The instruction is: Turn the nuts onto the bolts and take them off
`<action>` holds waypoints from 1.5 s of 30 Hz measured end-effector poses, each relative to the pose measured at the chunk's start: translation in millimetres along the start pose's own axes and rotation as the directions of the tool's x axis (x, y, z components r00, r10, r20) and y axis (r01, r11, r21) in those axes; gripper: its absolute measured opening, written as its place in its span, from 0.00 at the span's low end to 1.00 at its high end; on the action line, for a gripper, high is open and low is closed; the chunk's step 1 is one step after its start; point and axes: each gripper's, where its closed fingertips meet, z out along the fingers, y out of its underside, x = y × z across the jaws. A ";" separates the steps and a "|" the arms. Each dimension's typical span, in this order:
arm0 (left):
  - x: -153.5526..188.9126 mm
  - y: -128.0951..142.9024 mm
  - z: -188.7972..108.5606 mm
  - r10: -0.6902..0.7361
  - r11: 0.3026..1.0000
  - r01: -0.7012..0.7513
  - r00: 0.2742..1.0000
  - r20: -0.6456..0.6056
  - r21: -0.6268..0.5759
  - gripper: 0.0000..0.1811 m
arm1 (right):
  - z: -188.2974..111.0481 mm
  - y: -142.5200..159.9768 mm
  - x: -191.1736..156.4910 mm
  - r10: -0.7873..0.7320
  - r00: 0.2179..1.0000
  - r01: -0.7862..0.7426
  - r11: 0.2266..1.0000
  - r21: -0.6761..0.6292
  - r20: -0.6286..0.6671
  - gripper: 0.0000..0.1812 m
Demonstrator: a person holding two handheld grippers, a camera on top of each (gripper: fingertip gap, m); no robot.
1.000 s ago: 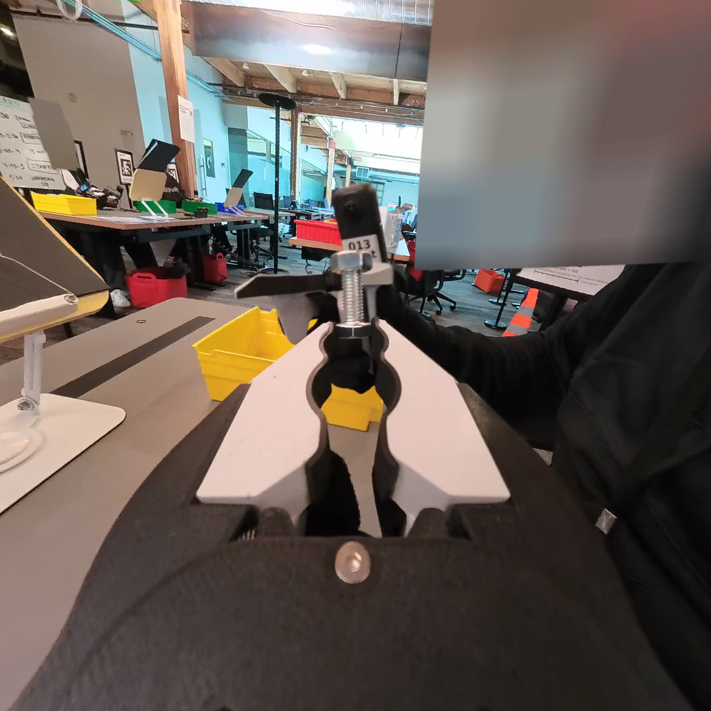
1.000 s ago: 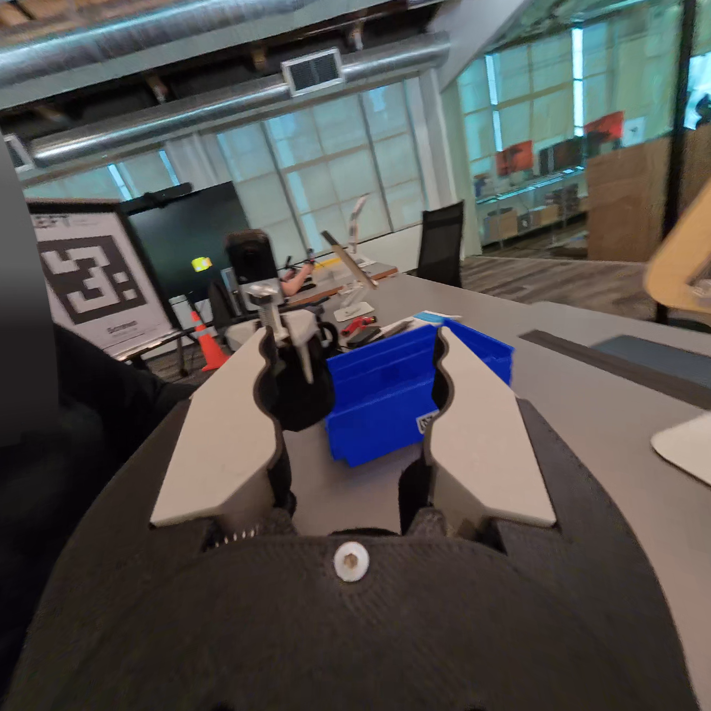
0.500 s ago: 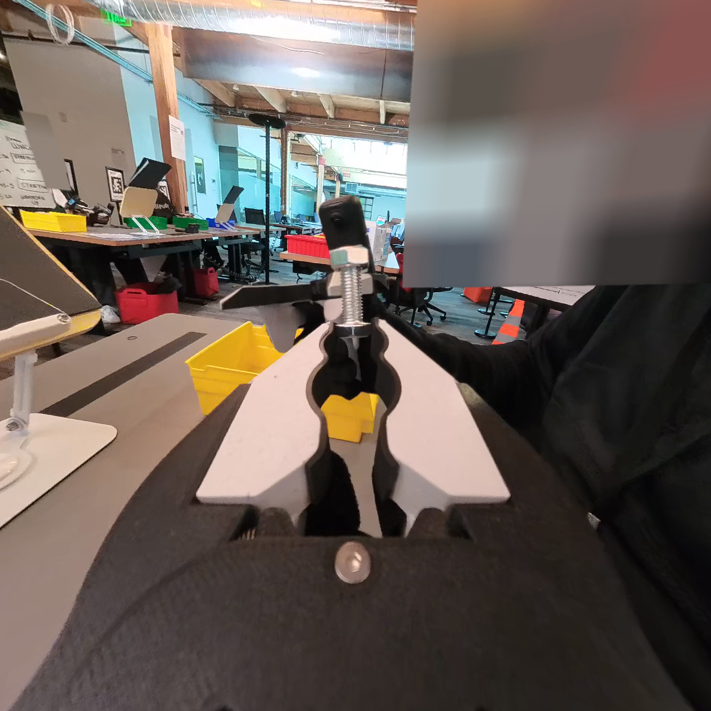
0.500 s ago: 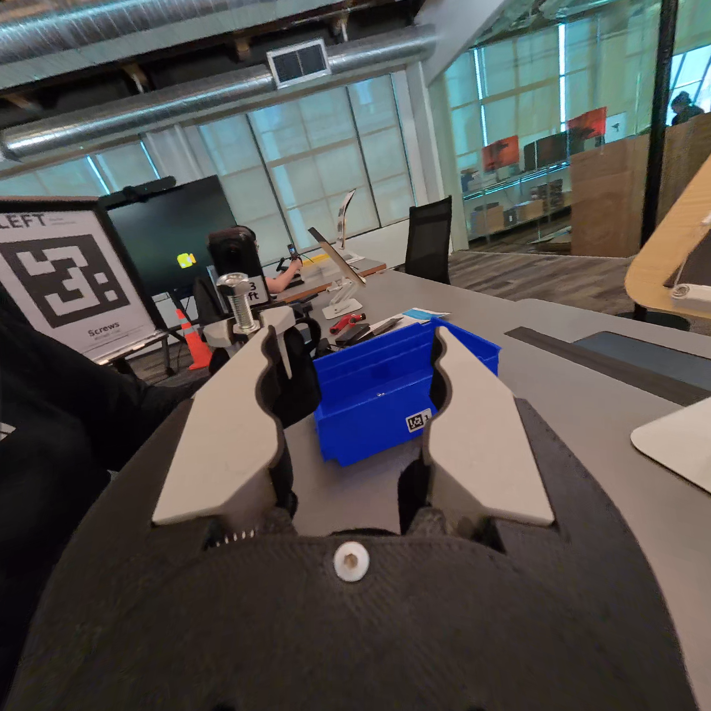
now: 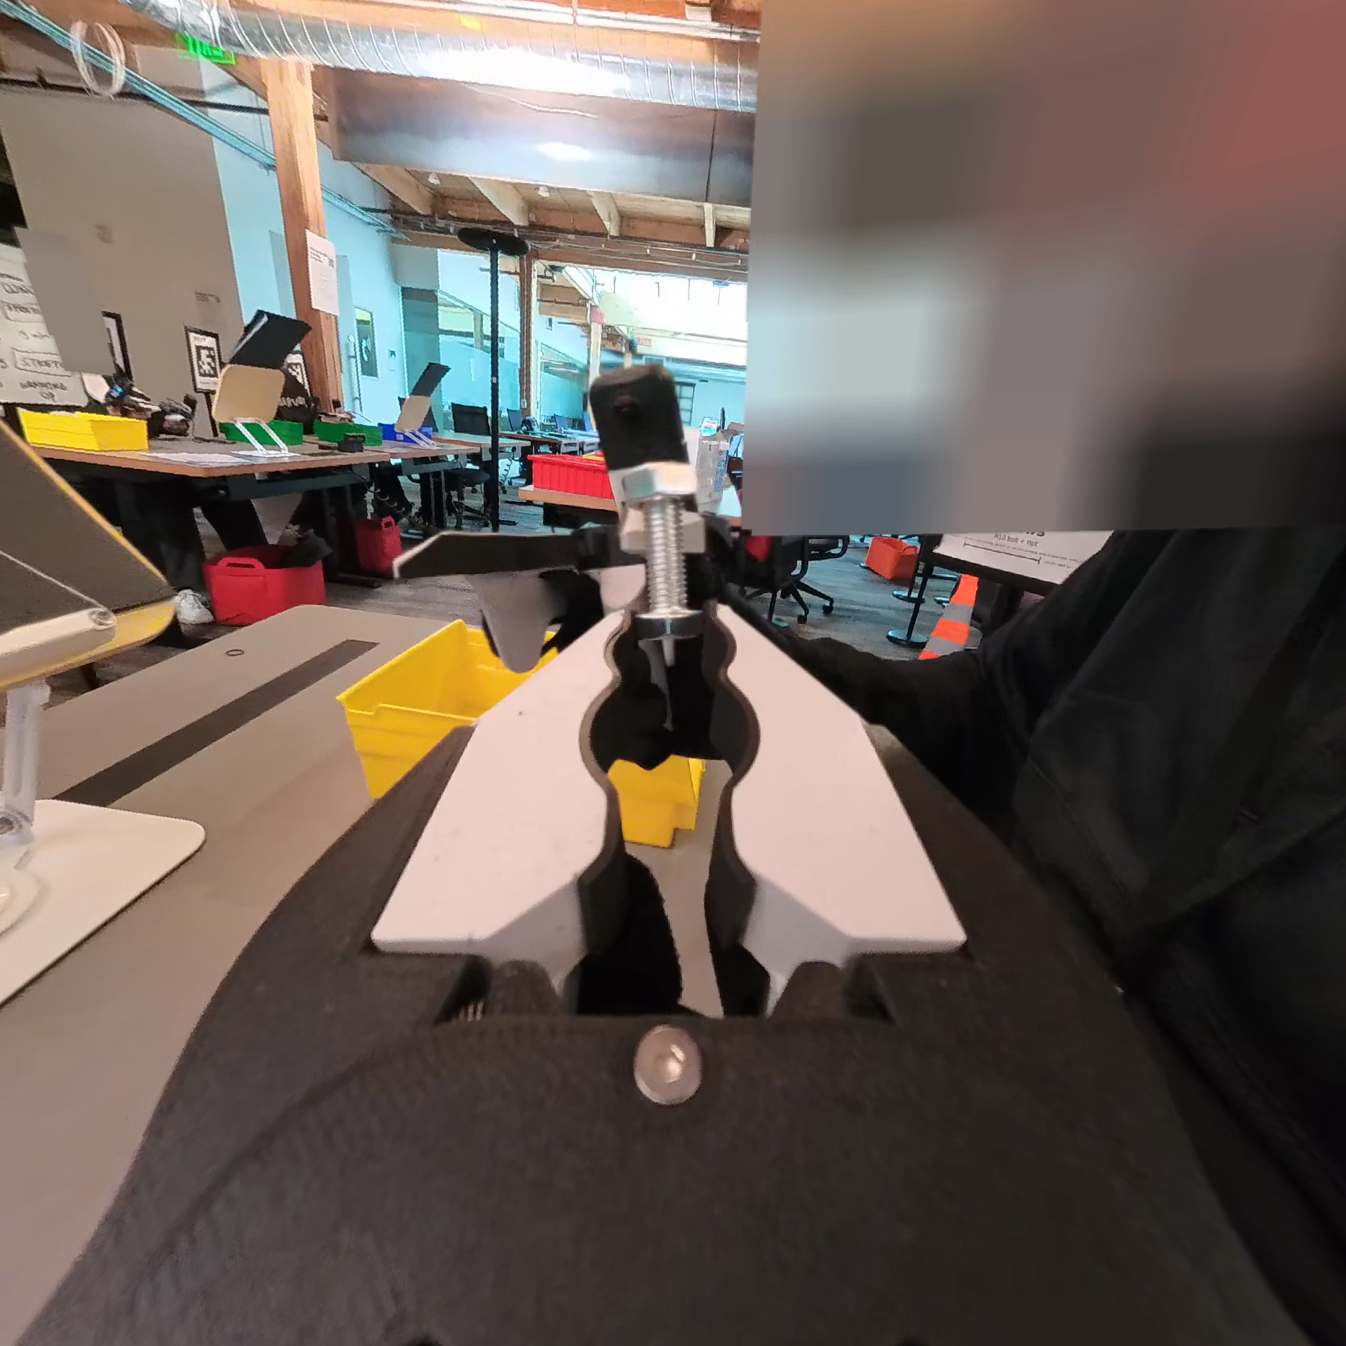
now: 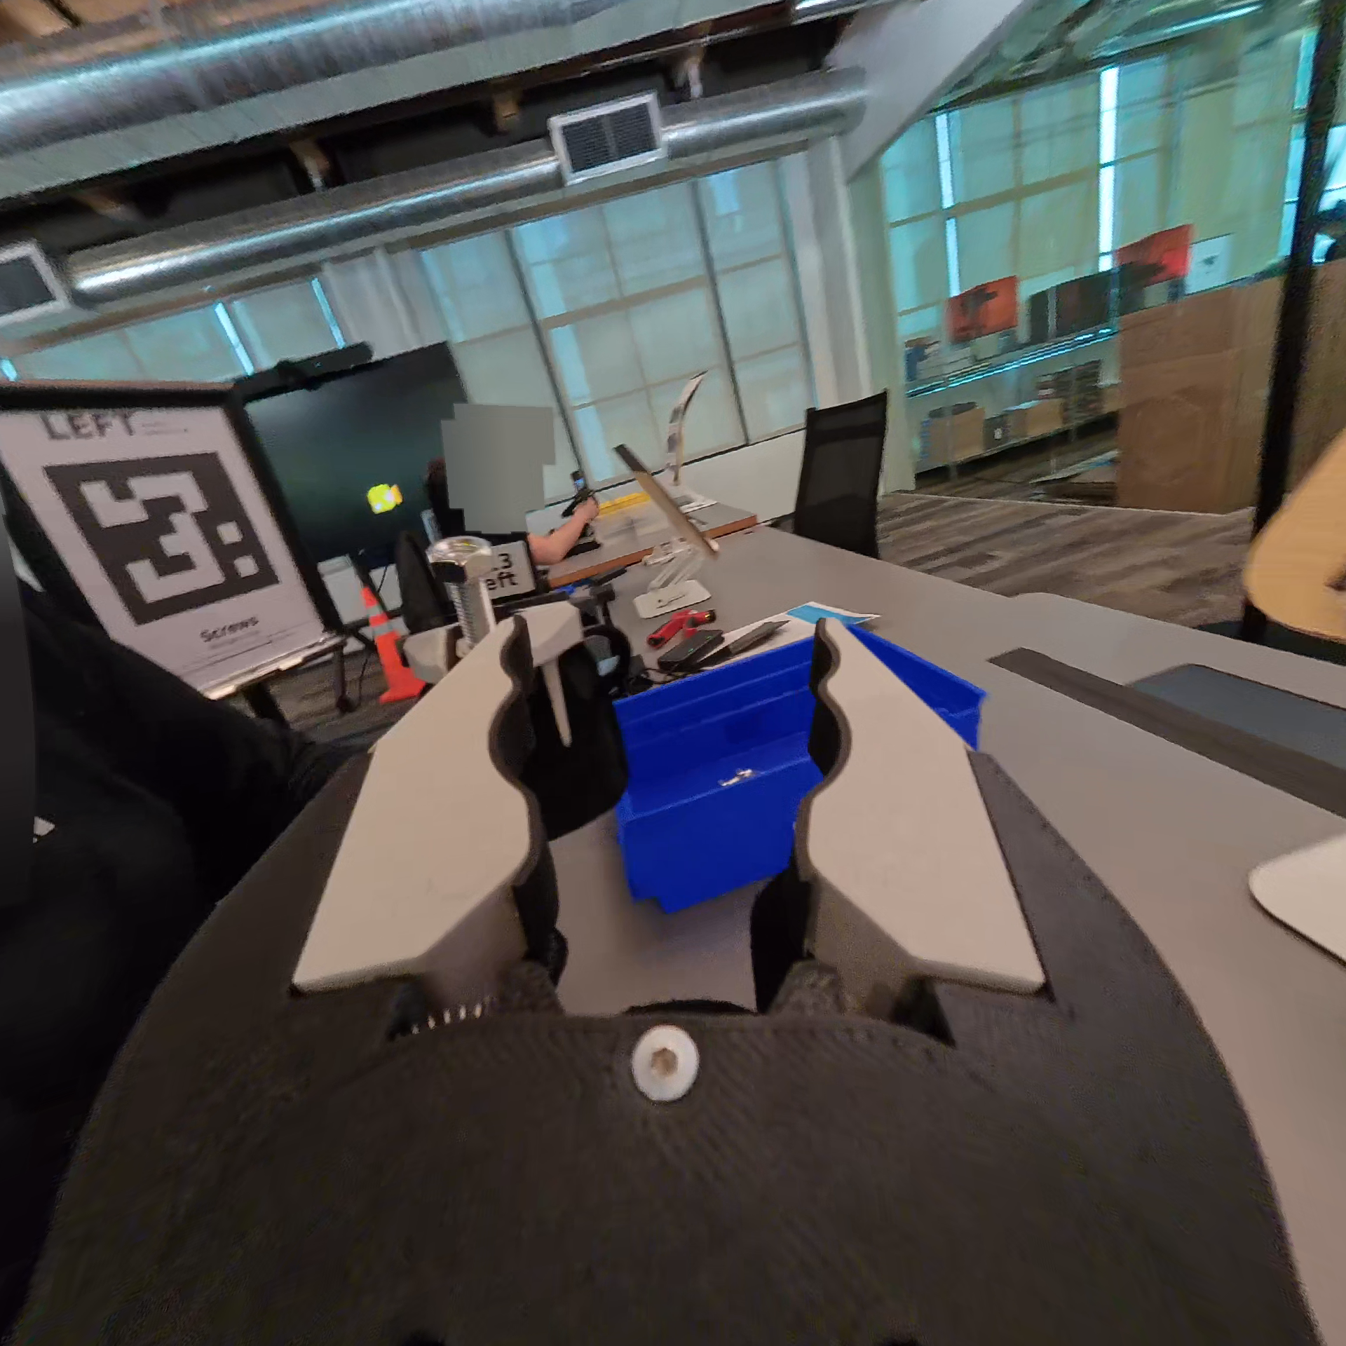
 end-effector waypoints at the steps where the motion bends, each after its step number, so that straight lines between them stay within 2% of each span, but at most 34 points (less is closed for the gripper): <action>1: -0.9 -0.9 -0.9 0.004 1.000 -0.004 1.000 0.003 -0.003 0.08 | -8.4 -1.6 8.1 0.017 1.000 -0.016 1.000 0.011 -0.022 0.42; 4: -2.2 -0.8 -1.0 -0.004 1.000 0.004 1.000 0.001 0.005 0.08 | -16.0 -4.4 11.1 0.015 0.999 -0.015 1.000 0.008 -0.035 0.43; 9: -1.9 7.0 3.0 -0.020 1.000 0.020 1.000 -0.004 -0.008 0.09 | 13.2 -9.7 -29.9 -0.051 0.994 0.051 0.999 0.001 0.094 0.47; 13: 2.6 3.8 3.6 -0.008 1.000 0.008 1.000 -0.011 -0.006 0.08 | 26.7 -6.2 -30.6 -0.033 0.993 0.035 0.999 -0.016 0.114 0.47; 15: 1.4 0.4 1.3 -0.005 1.000 0.005 1.000 -0.003 0.002 0.08 | 22.5 -6.4 -24.0 -0.001 0.994 0.001 1.000 -0.005 0.105 0.49; 19: -1.7 -1.1 -2.0 0.003 1.000 -0.003 1.000 0.004 0.003 0.08 | 8.0 -5.1 -10.1 0.015 0.999 -0.015 1.000 0.000 0.051 0.44; 23: -5.3 2.6 -2.2 0.014 1.000 -0.013 1.000 0.021 -0.013 0.08 | 6.2 -8.6 -19.3 -0.006 0.998 0.007 1.000 -0.013 0.069 0.42; 26: -13.4 8.2 -3.2 0.079 0.995 -0.073 0.993 0.088 -0.068 0.09 | 8.4 -10.5 -28.0 -0.034 0.997 0.038 0.998 -0.055 0.071 0.38; 30: -32.4 18.9 -7.1 0.279 0.946 -0.226 0.933 0.226 -0.233 0.09 | 8.1 6.3 -26.1 -0.027 0.999 0.032 0.977 -0.210 0.025 0.29; 32: -37.4 22.3 -9.3 0.376 0.907 -0.297 0.892 0.253 -0.300 0.09 | 7.5 12.1 -25.8 -0.015 1.000 0.016 0.970 -0.242 0.008 0.25; 36: -43.9 29.3 -11.5 0.482 0.845 -0.361 0.834 0.269 -0.395 0.09 | 8.8 20.6 -25.1 0.000 1.000 -0.004 0.962 -0.273 -0.012 0.22; 38: -43.4 31.2 -11.0 0.503 0.831 -0.377 0.824 0.263 -0.409 0.09 | 10.3 20.1 -23.5 -0.005 1.000 0.000 0.964 -0.267 -0.019 0.24; 45: -36.2 27.9 -7.0 0.445 0.869 -0.348 0.860 0.250 -0.351 0.09 | 10.5 22.3 -11.9 0.012 0.999 -0.019 0.967 -0.254 -0.031 0.27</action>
